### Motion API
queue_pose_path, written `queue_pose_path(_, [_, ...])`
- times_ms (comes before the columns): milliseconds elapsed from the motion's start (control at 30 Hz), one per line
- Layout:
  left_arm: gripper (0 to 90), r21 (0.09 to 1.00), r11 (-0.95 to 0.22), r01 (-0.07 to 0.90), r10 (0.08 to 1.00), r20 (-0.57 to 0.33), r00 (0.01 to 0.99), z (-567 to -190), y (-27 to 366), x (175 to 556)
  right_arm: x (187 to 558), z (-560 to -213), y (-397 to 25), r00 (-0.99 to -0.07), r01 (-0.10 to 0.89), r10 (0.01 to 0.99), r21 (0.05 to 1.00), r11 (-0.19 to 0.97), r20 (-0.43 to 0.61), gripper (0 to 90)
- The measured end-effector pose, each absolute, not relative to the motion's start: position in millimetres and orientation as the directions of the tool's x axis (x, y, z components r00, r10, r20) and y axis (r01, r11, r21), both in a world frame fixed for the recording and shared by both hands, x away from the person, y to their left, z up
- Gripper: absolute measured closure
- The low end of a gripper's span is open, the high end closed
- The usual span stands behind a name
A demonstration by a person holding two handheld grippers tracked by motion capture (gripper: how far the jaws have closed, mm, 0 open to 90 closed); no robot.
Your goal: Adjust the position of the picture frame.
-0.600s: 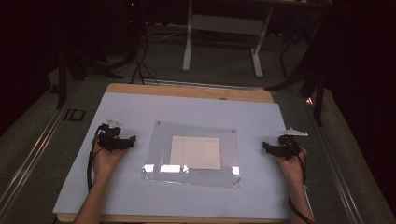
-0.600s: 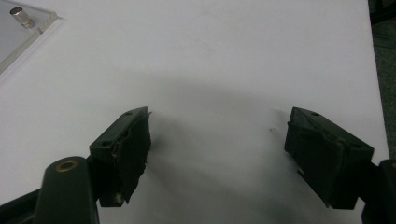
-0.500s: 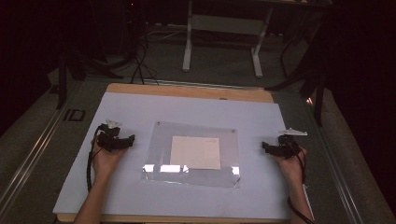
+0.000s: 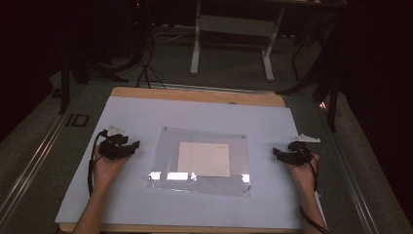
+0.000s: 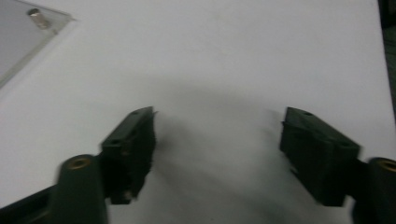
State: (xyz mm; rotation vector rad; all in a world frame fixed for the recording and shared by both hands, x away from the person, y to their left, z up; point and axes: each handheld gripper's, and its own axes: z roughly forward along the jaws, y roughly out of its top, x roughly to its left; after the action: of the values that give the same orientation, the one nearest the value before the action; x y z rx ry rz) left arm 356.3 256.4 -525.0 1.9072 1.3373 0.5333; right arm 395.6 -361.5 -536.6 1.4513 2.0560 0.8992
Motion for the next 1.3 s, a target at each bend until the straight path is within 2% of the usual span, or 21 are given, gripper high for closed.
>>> queue_pose_path(133, [47.0,0.78,-0.228,0.582,0.893,-0.07,0.444,-514.3,253.8,345.7,392.8,-534.1,-359.3,-0.407,0.603,0.913,0.758,0.249,0.024,44.8])
queue_pose_path(267, [46.8,0.802,-0.265,0.535,0.863,-0.051,0.503,-509.2,251.2,329.6,383.6,-530.6,-354.4,-0.518,0.553,0.855,0.772,0.314,0.024,52.2])
queue_pose_path(400, [46.8,0.802,-0.282,0.527,0.835,-0.066,0.546,-512.6,249.1,316.6,375.1,-532.1,-353.3,-0.57,0.537,0.819,0.783,0.313,0.063,57.6])
queue_pose_path(867, [47.2,0.787,-0.351,0.508,0.77,-0.066,0.635,-523.8,241.6,290.0,355.1,-535.9,-330.6,-0.691,0.472,0.723,0.766,0.436,0.014,64.0])
queue_pose_path(1100, [51.5,0.774,-0.388,0.5,0.734,-0.068,0.676,-528.4,240.7,276.2,348.2,-536.1,-324.9,-0.717,0.454,0.697,0.768,0.452,0.014,64.4])
queue_pose_path(1300, [51.8,0.772,-0.399,0.495,0.716,-0.075,0.694,-530.1,241.5,267.8,347.4,-536.0,-324.4,-0.721,0.448,0.693,0.768,0.458,0.007,64.3])
